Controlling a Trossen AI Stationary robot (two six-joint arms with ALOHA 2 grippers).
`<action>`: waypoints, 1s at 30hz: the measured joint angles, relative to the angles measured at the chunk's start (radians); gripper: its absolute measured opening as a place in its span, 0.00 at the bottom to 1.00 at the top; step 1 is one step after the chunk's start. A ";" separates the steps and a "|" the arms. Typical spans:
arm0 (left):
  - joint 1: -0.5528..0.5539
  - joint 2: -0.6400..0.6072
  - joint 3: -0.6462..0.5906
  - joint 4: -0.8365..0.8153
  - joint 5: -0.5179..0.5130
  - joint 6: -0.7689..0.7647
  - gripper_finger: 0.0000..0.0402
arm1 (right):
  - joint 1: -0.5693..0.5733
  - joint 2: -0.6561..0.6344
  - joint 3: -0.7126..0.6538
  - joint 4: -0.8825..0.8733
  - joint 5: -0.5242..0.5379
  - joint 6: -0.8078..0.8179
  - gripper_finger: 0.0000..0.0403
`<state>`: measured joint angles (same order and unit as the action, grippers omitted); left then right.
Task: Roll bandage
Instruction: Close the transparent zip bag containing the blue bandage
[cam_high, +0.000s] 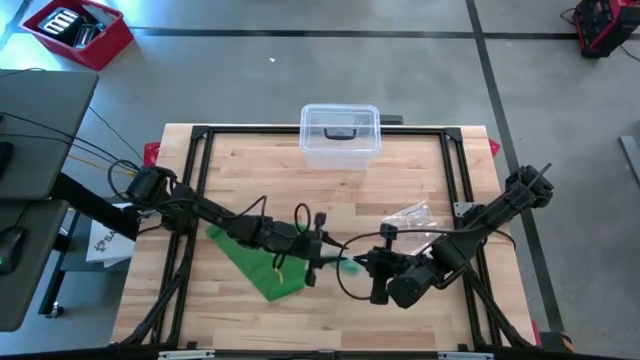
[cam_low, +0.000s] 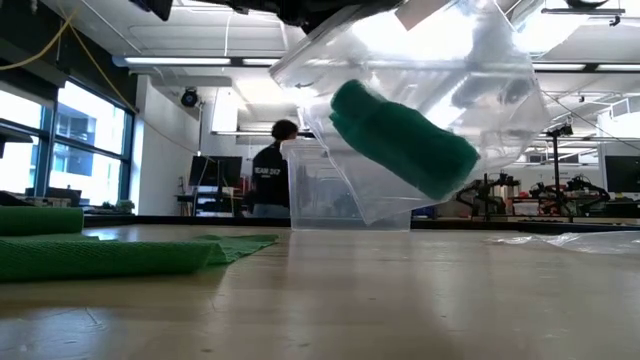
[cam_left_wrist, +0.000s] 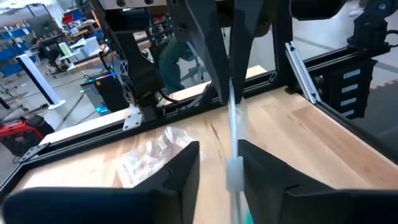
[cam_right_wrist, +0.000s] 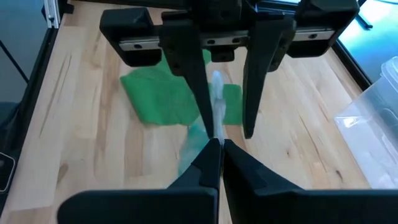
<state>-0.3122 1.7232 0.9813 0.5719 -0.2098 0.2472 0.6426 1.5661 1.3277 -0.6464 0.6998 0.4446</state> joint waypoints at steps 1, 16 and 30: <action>0.000 -0.004 0.000 -0.013 -0.001 0.000 0.22 | 0.000 0.000 0.000 0.000 0.000 0.000 0.00; -0.010 -0.072 0.002 -0.184 -0.036 -0.036 0.08 | -0.002 0.002 0.000 -0.001 -0.005 0.000 0.00; -0.018 -0.072 0.000 -0.403 -0.068 -0.097 0.09 | 0.000 0.002 0.000 -0.010 -0.022 0.004 0.00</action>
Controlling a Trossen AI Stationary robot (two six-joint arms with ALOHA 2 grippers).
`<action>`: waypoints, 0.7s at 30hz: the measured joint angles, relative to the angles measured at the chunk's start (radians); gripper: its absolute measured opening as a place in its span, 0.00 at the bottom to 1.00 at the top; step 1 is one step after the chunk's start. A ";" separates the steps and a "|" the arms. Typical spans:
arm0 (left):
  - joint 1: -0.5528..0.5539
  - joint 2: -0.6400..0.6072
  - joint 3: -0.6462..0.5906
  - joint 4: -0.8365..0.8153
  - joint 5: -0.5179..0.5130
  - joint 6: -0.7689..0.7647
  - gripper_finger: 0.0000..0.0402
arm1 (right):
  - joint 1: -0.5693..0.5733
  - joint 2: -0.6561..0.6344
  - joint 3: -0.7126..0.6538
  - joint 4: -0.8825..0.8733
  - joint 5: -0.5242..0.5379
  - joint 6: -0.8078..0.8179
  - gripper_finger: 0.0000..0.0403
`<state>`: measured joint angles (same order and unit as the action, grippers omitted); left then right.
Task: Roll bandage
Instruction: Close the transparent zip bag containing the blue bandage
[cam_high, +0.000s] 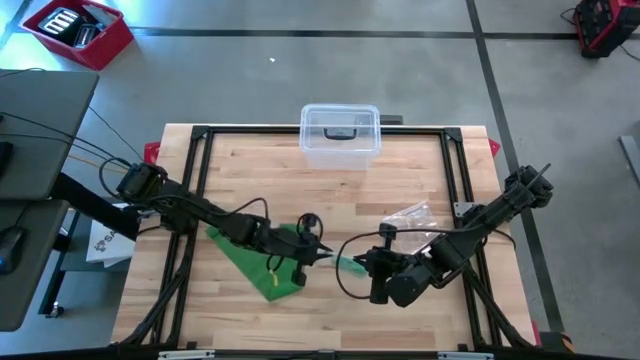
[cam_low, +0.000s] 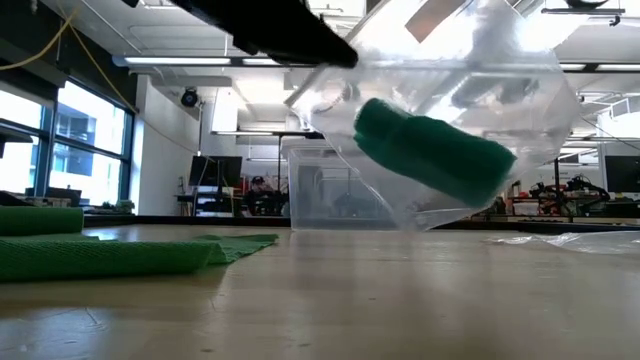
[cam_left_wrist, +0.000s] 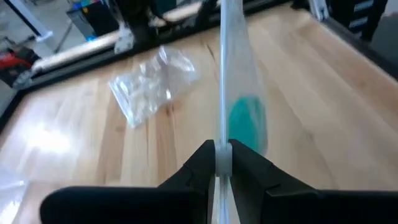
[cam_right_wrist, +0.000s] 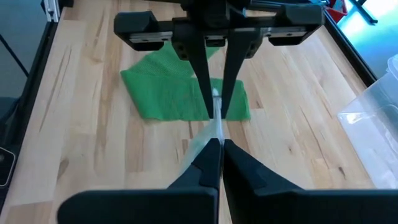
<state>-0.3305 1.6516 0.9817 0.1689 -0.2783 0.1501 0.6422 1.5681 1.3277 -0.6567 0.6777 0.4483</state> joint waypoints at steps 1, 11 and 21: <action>0.000 0.000 0.000 -0.014 0.000 -0.006 0.09 | 0.000 0.000 0.000 0.000 0.000 0.000 0.00; -0.021 0.000 0.000 -0.100 -0.048 -0.039 0.09 | 0.000 0.000 0.000 0.001 -0.001 0.000 0.00; -0.022 0.000 0.000 -0.162 -0.052 -0.078 0.09 | 0.000 -0.001 0.000 0.001 -0.001 0.000 0.00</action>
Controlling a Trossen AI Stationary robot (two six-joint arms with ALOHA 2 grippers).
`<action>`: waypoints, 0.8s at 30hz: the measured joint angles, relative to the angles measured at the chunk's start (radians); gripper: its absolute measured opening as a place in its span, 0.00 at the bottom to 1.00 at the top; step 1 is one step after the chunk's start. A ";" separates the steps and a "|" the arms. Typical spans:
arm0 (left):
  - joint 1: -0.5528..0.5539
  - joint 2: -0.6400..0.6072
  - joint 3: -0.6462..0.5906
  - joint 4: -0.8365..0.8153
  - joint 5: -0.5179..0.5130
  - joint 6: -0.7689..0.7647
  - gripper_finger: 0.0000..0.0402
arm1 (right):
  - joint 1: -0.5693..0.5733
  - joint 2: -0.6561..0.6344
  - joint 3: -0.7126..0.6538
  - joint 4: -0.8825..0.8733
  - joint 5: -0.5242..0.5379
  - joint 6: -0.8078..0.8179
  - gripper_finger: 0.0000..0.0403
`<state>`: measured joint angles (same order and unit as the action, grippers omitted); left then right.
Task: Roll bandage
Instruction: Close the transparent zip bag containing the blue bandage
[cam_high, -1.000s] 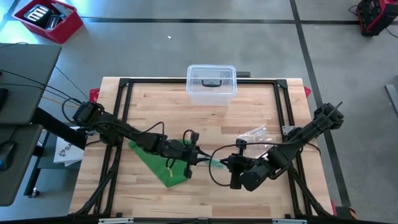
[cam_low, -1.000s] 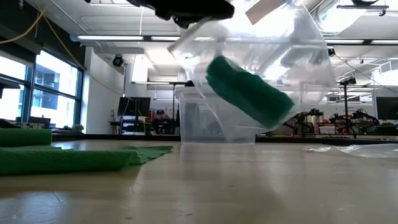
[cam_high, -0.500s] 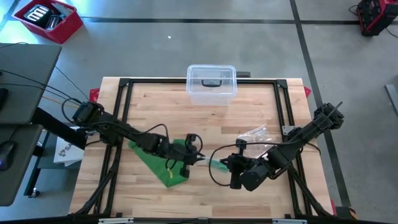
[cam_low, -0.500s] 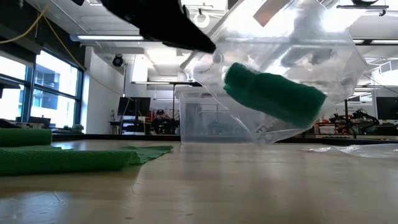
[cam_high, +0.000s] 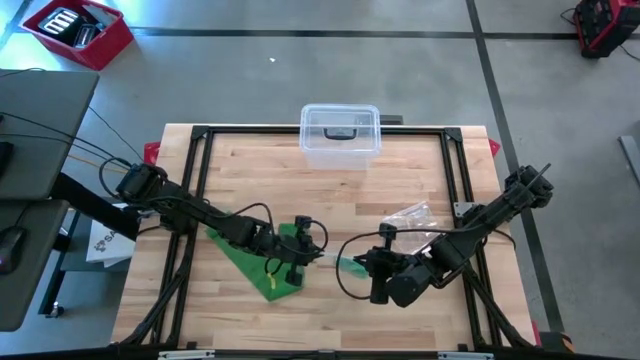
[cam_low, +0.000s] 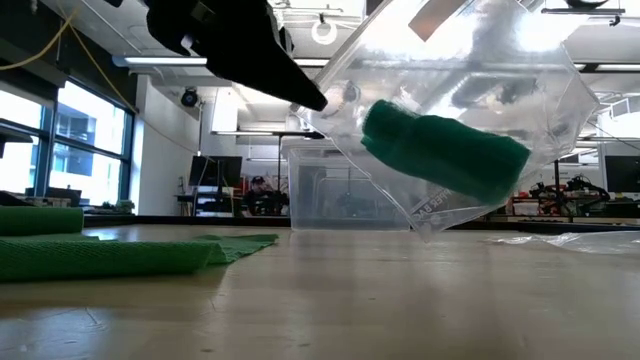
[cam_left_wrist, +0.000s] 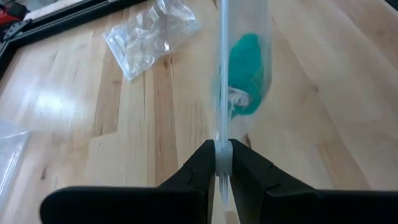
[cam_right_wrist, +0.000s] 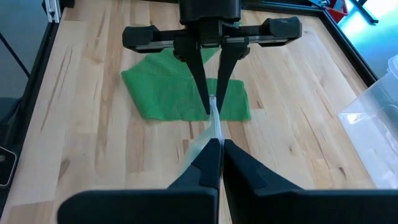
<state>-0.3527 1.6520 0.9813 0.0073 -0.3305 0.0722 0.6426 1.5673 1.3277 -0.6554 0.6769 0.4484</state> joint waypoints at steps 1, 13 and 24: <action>0.000 0.000 0.000 -0.001 0.000 -0.001 0.09 | 0.000 0.000 0.000 0.000 0.000 0.000 0.00; 0.000 0.000 0.000 -0.037 0.001 -0.017 0.09 | 0.000 0.000 0.000 0.001 0.000 0.000 0.00; 0.000 -0.016 -0.002 -0.087 0.004 -0.037 0.14 | 0.000 -0.002 0.000 0.001 0.000 0.000 0.00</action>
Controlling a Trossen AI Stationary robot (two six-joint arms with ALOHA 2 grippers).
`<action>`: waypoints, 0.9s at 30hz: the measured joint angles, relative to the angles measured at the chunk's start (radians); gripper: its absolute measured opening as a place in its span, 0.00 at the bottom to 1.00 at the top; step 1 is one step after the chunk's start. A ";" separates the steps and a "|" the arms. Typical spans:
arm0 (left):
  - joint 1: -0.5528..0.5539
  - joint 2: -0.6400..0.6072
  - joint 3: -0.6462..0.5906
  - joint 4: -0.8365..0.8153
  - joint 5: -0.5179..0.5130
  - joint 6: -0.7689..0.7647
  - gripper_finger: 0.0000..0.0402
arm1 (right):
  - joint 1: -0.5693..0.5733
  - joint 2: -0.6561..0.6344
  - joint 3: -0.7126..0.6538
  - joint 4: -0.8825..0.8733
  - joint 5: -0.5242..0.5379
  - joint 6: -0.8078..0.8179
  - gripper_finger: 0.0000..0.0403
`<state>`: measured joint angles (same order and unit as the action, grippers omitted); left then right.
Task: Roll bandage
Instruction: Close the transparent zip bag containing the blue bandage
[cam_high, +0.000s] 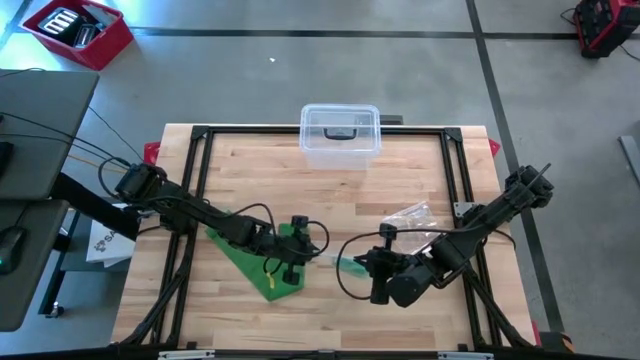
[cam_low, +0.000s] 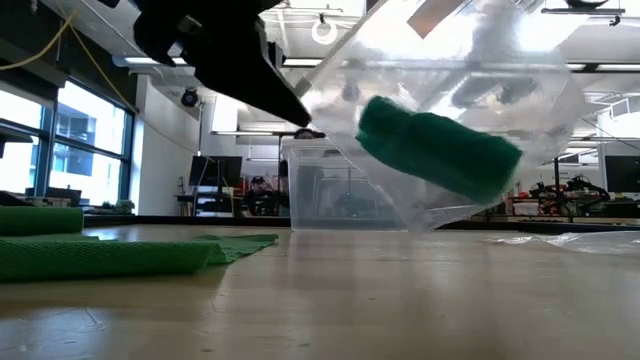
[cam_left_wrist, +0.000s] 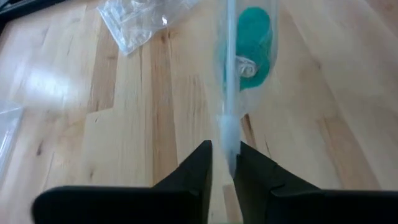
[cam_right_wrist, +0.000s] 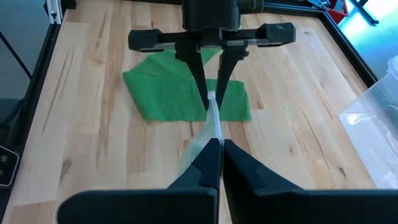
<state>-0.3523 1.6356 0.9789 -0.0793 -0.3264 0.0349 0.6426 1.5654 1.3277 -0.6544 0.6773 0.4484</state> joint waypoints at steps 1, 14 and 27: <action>0.000 -0.013 0.000 -0.018 0.000 -0.001 0.16 | 0.000 0.000 0.000 0.000 0.000 0.000 0.00; -0.010 -0.077 0.002 0.059 0.003 0.072 0.36 | 0.000 0.000 0.000 0.001 0.000 -0.001 0.00; -0.010 -0.073 0.002 0.035 0.052 0.074 0.06 | 0.000 0.000 0.000 0.000 0.000 -0.003 0.00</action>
<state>-0.3618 1.5623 0.9806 -0.0447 -0.2741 0.1085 0.6426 1.5655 1.3277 -0.6540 0.6773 0.4454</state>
